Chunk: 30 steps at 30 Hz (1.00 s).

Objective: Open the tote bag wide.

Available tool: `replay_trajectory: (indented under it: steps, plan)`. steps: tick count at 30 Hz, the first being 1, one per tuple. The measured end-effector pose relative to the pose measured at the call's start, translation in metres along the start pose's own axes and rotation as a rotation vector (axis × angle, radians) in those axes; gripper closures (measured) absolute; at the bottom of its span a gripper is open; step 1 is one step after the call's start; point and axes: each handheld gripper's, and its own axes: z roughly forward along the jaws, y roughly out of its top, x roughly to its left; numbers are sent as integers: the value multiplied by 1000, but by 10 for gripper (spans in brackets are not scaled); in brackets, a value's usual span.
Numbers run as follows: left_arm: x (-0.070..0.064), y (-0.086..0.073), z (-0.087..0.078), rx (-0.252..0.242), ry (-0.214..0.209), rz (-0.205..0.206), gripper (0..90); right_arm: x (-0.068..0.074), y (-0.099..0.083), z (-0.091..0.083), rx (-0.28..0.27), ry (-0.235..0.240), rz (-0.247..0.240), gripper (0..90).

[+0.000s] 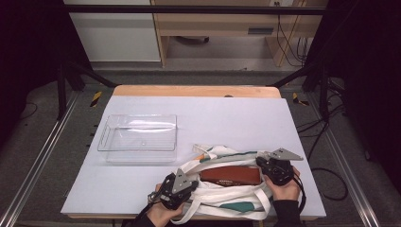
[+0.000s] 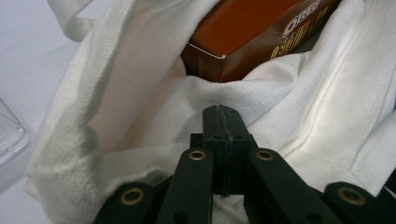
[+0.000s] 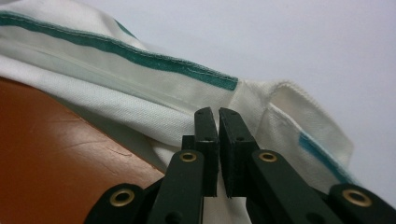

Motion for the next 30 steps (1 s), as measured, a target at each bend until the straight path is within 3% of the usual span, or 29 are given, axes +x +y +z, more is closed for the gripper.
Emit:
replay_trajectory:
  steps: [4,10,11,12,14,15,19,21,24,30]
  plan:
    - [0,0,0,-3,-4,-4,900,-1,-4,6,19,8,11,863]
    - [3,7,-7,-9,-21,-25,846,0,-4,-3,-29,-6,18,825]
    - [4,11,-11,-23,-28,-26,846,1,-3,-8,-47,-8,17,812]
    - [5,18,-17,-49,-36,-33,797,2,-3,-20,-97,-18,15,781]
    - [6,23,-20,-62,-31,-27,756,2,-2,-26,-114,-18,10,766]
    - [7,32,-24,-87,-10,-14,732,7,-1,-37,-142,-17,-9,742]
    - [12,48,-17,-97,-1,-7,647,26,-4,-53,-154,31,-55,701]
    - [13,50,-13,-90,-2,-11,617,33,-6,-57,-154,74,-54,686]
    - [12,56,6,-40,36,15,618,43,-14,-60,-148,138,-46,689]
    - [14,60,17,-20,78,-5,675,57,-29,-59,-96,203,-53,721]
